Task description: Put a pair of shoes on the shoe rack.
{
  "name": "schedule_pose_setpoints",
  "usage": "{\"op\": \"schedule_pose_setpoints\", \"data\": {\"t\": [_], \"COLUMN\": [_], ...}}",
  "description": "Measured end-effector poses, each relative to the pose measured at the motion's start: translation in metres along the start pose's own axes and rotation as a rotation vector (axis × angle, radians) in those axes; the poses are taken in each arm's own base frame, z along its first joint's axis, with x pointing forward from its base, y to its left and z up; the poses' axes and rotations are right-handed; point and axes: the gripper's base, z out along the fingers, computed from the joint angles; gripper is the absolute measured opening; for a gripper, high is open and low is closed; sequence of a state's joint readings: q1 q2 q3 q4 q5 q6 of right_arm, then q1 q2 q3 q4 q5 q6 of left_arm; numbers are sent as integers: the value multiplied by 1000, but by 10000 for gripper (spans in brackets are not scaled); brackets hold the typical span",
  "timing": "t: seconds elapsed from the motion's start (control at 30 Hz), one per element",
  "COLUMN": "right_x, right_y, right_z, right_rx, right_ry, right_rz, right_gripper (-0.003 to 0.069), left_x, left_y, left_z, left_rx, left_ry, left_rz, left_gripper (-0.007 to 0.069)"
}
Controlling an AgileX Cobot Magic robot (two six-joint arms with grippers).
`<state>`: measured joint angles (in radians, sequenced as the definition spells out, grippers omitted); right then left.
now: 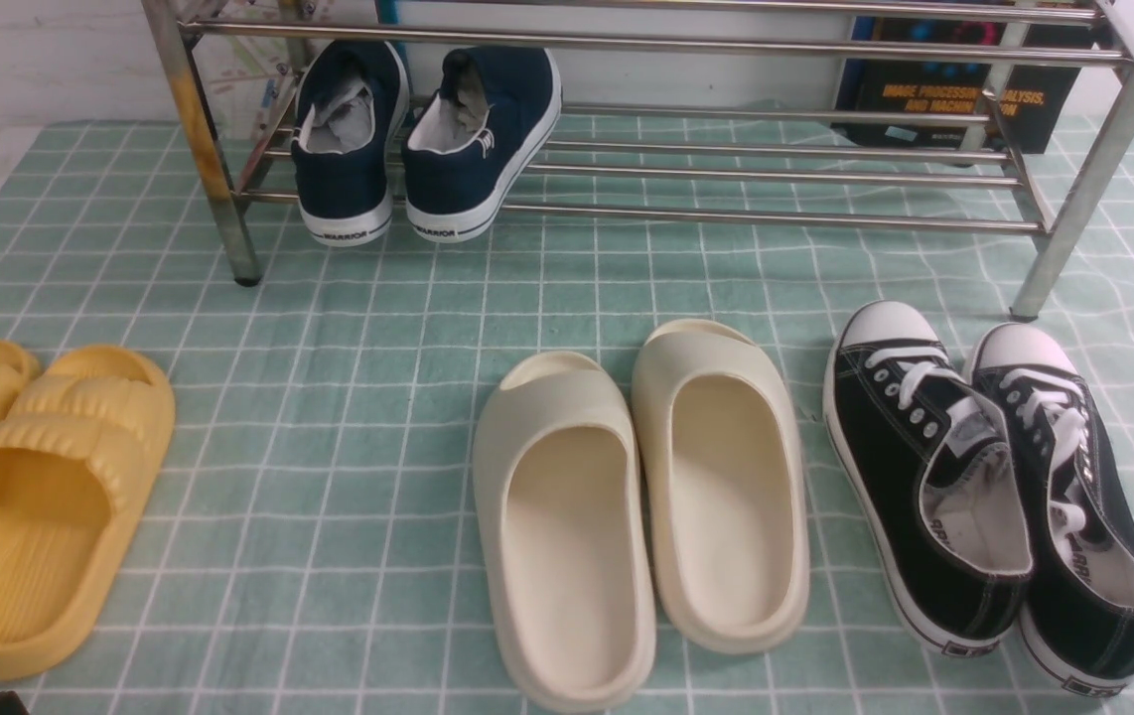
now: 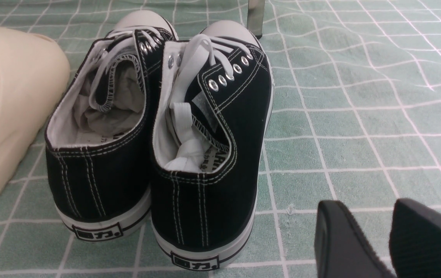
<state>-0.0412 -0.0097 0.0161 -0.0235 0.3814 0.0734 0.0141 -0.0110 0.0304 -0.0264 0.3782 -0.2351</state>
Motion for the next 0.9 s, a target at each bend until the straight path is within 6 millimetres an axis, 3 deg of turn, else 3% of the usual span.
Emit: {"op": "schedule_pose_setpoints", "data": {"t": [0.9], "right_x": [0], "right_y": [0], "right_z": [0], "right_rx": [0], "right_ry": [0], "right_rz": [0], "right_gripper": [239], "left_x": [0], "left_y": [0], "left_z": [0], "left_rx": [1], "left_ry": [2], "left_rz": [-4], "left_gripper": [39]}}
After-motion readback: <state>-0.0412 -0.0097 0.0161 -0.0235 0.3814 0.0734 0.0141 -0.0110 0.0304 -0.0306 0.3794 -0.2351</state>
